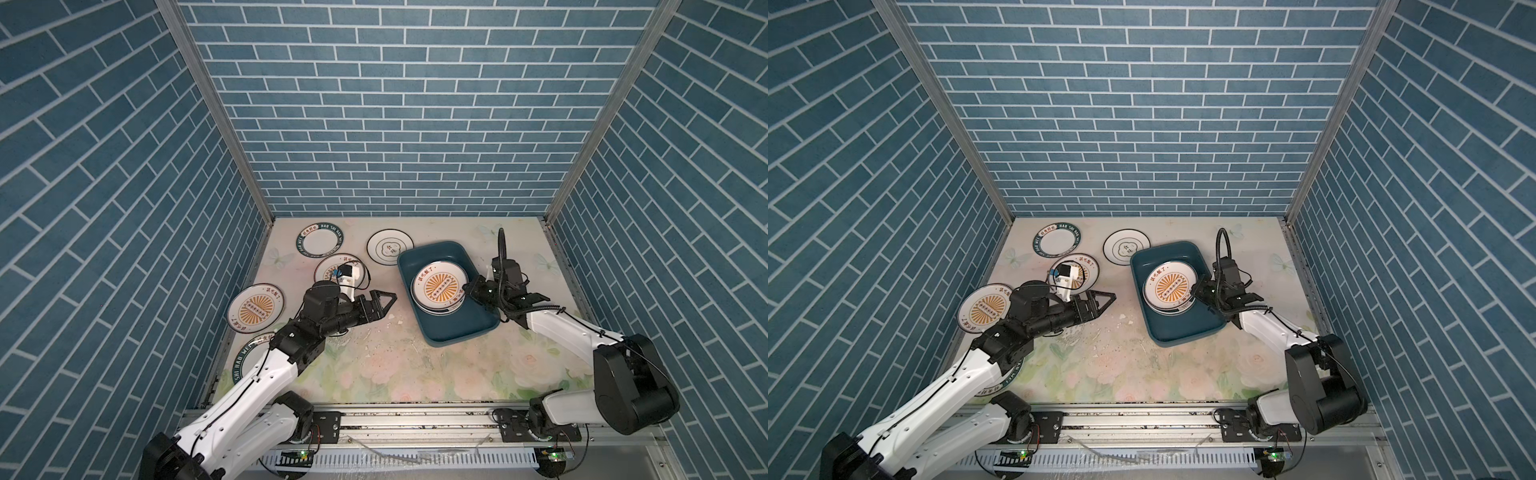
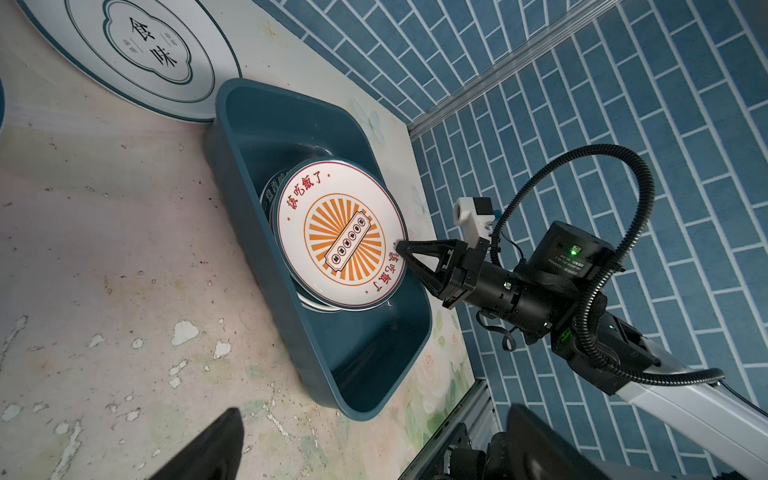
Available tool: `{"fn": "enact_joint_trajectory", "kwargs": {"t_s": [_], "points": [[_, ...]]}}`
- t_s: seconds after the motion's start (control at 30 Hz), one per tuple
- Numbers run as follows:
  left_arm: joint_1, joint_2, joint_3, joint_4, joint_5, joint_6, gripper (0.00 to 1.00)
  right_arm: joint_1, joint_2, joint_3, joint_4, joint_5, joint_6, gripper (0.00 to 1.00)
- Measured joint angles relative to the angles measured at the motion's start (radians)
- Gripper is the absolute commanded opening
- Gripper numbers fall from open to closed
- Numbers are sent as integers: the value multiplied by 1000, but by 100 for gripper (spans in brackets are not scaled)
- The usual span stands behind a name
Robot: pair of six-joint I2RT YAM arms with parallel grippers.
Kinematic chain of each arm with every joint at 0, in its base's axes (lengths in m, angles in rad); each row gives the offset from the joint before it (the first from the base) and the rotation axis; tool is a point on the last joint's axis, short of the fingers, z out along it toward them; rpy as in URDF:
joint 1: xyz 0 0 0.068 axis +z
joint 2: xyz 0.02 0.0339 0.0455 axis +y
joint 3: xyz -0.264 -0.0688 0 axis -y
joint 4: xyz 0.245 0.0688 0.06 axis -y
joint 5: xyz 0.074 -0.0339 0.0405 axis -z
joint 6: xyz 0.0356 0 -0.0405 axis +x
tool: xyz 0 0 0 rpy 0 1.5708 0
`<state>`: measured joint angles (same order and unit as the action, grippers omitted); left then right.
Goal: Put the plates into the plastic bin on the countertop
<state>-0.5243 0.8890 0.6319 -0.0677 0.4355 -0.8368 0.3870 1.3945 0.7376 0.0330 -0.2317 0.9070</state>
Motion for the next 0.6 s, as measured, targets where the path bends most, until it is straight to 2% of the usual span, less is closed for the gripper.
{"fn": "enact_joint_trajectory", "kwargs": {"t_s": [0.6], "points": [[0, 37, 21, 1, -15, 16, 100, -2, 111, 19, 43, -11, 0, 0]]}}
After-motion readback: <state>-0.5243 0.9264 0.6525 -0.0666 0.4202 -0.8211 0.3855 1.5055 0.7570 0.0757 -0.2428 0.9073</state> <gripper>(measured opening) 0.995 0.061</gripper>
